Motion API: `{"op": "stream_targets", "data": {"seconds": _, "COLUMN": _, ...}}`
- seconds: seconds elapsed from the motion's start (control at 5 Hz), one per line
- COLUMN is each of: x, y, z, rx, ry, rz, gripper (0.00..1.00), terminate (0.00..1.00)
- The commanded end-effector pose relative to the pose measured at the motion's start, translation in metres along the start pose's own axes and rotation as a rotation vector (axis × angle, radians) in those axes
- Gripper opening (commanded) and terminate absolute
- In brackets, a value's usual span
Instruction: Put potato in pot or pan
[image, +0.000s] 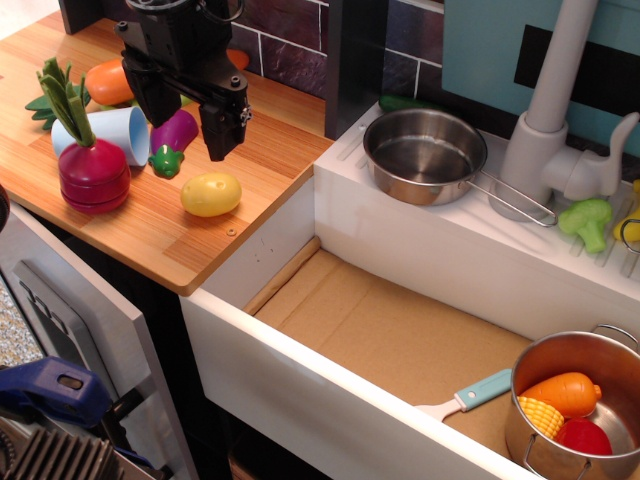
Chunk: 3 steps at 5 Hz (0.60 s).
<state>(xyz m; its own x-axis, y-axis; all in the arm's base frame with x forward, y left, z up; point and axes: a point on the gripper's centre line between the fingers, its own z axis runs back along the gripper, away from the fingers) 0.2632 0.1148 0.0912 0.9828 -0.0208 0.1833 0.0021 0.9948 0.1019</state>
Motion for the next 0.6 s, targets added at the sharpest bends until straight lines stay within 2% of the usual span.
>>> {"op": "stream_targets", "data": {"seconds": 0.0, "x": 0.000, "y": 0.000, "z": 0.000, "rx": 0.000, "ry": 0.000, "rz": 0.000, "gripper": 1.00, "terminate": 0.00}}
{"op": "stream_targets", "data": {"seconds": 0.4, "x": -0.002, "y": 0.001, "z": -0.033, "rx": -0.037, "ry": -0.033, "rz": 0.013, "gripper": 1.00, "terminate": 0.00}}
